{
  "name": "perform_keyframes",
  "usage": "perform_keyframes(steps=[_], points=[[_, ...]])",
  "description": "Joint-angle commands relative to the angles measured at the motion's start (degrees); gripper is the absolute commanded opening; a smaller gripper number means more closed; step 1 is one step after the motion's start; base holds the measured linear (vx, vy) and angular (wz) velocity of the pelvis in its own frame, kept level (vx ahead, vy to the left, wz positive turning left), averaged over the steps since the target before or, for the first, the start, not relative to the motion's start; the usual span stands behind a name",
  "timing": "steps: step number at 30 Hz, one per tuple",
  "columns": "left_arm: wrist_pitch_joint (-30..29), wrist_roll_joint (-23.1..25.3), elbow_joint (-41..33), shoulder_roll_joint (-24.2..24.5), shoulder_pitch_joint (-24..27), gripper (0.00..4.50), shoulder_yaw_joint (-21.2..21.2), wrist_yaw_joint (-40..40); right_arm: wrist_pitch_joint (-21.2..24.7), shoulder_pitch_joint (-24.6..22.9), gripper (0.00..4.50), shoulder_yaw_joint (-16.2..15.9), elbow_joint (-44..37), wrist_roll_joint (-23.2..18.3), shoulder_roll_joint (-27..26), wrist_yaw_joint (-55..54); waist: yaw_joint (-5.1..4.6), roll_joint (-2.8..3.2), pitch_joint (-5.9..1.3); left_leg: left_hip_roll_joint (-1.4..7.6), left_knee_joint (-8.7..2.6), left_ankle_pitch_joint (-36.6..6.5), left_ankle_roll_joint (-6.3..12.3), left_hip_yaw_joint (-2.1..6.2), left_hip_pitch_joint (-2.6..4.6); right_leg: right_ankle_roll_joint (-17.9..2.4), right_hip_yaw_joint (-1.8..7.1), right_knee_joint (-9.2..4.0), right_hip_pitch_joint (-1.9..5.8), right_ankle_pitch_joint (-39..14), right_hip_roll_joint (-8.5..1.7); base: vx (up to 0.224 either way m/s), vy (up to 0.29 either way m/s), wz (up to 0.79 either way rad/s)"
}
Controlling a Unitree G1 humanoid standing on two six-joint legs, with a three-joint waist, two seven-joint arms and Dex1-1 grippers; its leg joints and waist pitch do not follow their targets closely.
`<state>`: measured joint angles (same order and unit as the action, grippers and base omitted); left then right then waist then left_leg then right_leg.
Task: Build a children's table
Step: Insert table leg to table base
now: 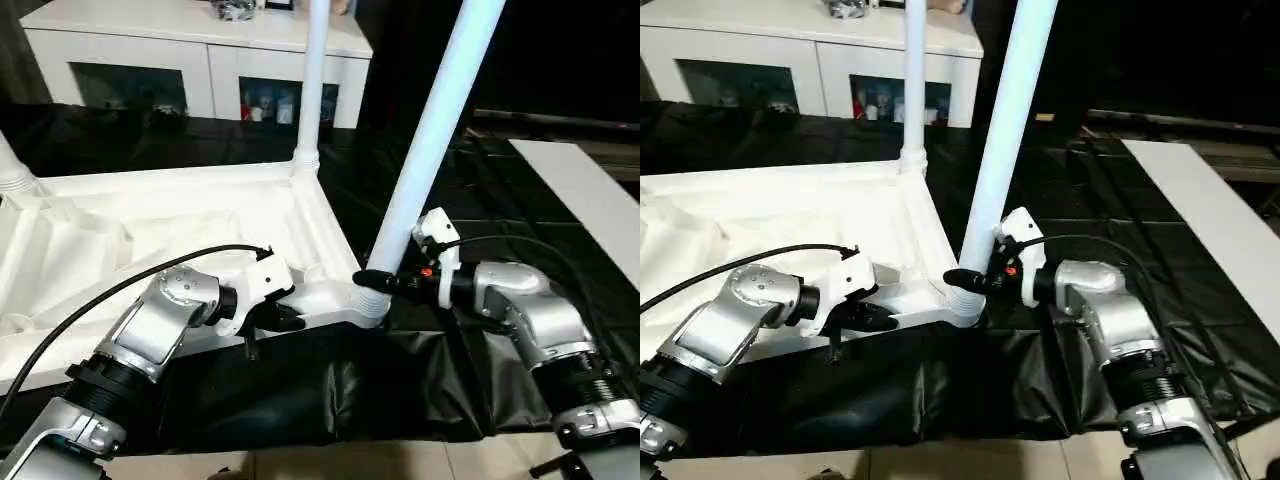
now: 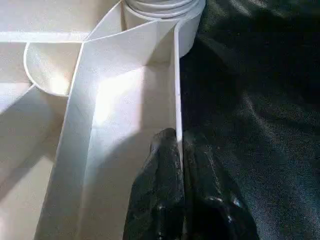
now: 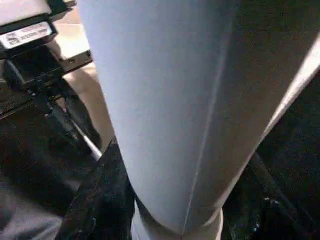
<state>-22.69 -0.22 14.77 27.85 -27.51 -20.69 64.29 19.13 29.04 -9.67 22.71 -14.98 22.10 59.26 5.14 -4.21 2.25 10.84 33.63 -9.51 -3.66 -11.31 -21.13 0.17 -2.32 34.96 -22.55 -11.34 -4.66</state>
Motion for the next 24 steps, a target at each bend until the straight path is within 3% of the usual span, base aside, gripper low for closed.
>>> perform_keyframes(steps=[1, 3, 5, 8, 14, 17, 20, 22, 23, 24], points=[[0.1, -0.4, 0.1, -0.4, -1.8, 0.00, 2.6, -3.0, 7.0, -2.7, 1.86, -6.6, 1.8, 2.1, 2.2, 6.6, -0.05, -0.31, -2.16, 2.58, -4.65, -21.5, -0.37, 1.30, 1.48, -7.2, 2.39, -5.47, 0.25, -24.4, -3.72, 0.000, 0.000, 0.00], [0.1, -0.5, 0.0, -0.5, -1.8, 0.00, 2.6, -3.0, 7.5, -2.8, 1.86, -7.2, 2.0, 2.1, 2.7, 7.2, 0.21, -0.29, -2.21, 2.61, -4.50, -21.2, -0.15, 1.25, 1.60, -7.0, 2.45, -5.55, 0.21, -25.6, -3.87, 0.000, 0.000, 0.00], [0.1, -0.6, -0.1, -0.4, -1.7, 0.00, 2.6, -3.0, 7.0, -2.9, 1.86, -7.0, 3.6, 2.7, 2.7, 6.8, 0.26, -0.29, -2.32, 2.64, -4.66, -19.8, -0.22, 1.41, 1.13, -6.8, 2.30, -5.32, 0.61, -25.1, -3.84, 0.000, 0.000, 0.00], [0.1, -0.6, -0.1, -0.3, -1.7, 0.00, 2.7, -2.9, 5.0, -2.8, 1.86, -6.0, 7.6, 4.2, 2.3, 5.2, 0.19, -0.18, -2.38, 2.62, -4.76, -19.4, -0.43, 1.46, 1.04, -6.7, 2.17, -5.17, 0.69, -24.4, -3.74, 0.000, 0.000, 0.00], [0.2, -0.6, 0.1, -0.2, -1.8, 0.00, 2.7, -2.8, 3.3, -2.6, 1.86, -5.7, 10.8, 4.8, 2.1, 4.4, -0.28, -0.15, -2.19, 2.63, -4.89, -22.2, -0.99, 1.67, 1.21, -6.2, 2.03, -5.61, 0.47, -27.9, -3.78, 0.000, 0.000, 0.00], [-0.2, -0.2, 1.0, -0.4, -1.9, 0.00, 3.5, -4.5, 1.3, -2.0, 1.86, -3.5, 12.8, 5.7, -0.1, -2.5, -0.49, -0.15, -2.08, 2.59, -4.93, -23.1, -1.23, 1.80, 1.17, -5.7, 2.01, -5.84, 0.35, -29.8, -3.90, 0.000, 0.000, 0.00], [-0.7, 0.0, 1.8, -0.7, -1.9, 0.00, 4.2, -6.1, 0.4, -1.7, 1.86, -2.6, 14.4, 6.4, -1.4, -6.6, -0.89, -0.08, -1.90, 2.45, -4.99, -26.0, -2.27, 2.09, 1.46, -4.2, 1.75, -6.42, -0.05, -34.7, -3.93, 0.000, 0.000, 0.00], [-2.3, 1.0, 3.2, -1.7, -2.2, 0.00, 5.4, -10.3, -0.8, -1.6, 1.86, -1.7, 16.7, 7.6, -3.6, -13.0, -1.71, -0.26, -1.71, 2.23, -4.99, -29.8, -3.26, 2.64, 1.81, -2.4, 1.03, -7.16, -0.34, -39.7, -3.97, 0.000, 0.000, 0.00], [-2.7, 1.3, 3.6, -2.0, -2.3, 0.00, 5.7, -11.4, -1.0, -1.5, 1.86, -1.4, 17.2, 7.8, -4.2, -14.5, -2.42, -0.04, -1.56, 2.25, -5.07, -32.3, -3.85, 3.01, 1.99, -2.0, 0.60, -7.46, -0.49, -41.3, -3.94, 0.000, 0.000, 0.00], [-3.3, 1.6, 4.2, -2.7, -2.5, 0.00, 6.1, -13.2, -1.2, -1.4, 1.86, -0.9, 18.0, 7.9, -5.1, -16.8, -2.42, -0.04, -1.56, 2.25, -5.07, -32.3, -3.85, 3.01, 1.99, -2.0, 0.60, -7.46, -0.49, -41.3, -3.94, 0.000, 0.000, 0.00]])
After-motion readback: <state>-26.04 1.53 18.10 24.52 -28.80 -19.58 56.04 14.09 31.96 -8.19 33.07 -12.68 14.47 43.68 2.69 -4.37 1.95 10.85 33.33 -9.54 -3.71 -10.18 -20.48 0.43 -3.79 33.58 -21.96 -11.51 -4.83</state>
